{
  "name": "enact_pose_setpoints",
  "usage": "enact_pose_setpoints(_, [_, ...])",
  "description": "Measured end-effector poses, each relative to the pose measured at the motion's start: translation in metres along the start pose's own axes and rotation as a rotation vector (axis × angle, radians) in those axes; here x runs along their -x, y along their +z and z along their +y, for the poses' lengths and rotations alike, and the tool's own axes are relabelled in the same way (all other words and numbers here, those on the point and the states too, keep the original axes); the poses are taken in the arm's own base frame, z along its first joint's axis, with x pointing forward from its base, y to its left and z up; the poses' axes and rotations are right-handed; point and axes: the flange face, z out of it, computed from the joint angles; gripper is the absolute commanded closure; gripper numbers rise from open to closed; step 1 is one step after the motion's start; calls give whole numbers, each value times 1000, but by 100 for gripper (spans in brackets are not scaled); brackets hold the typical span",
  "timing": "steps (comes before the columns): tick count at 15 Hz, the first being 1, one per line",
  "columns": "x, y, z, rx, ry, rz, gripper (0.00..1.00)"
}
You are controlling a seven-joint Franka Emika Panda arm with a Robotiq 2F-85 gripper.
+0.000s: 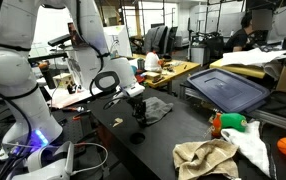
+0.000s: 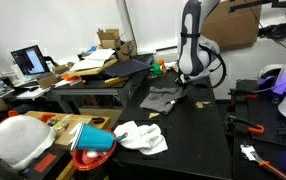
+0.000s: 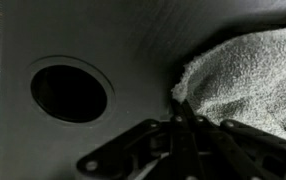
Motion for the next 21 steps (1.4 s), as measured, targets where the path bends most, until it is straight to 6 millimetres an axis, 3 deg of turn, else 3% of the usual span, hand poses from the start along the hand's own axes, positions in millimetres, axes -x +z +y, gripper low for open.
enact_pose_setpoints(4, [-5,-12,-7,0,-31,23,100])
enact_pose_setpoints(10, [-20,-48,-29,32,-150,18,100])
enact_pose_setpoints(17, [-19,-95,-101,16,-330,49,100])
enact_pose_setpoints(21, [-9,-110,-136,-21,-393,89,100])
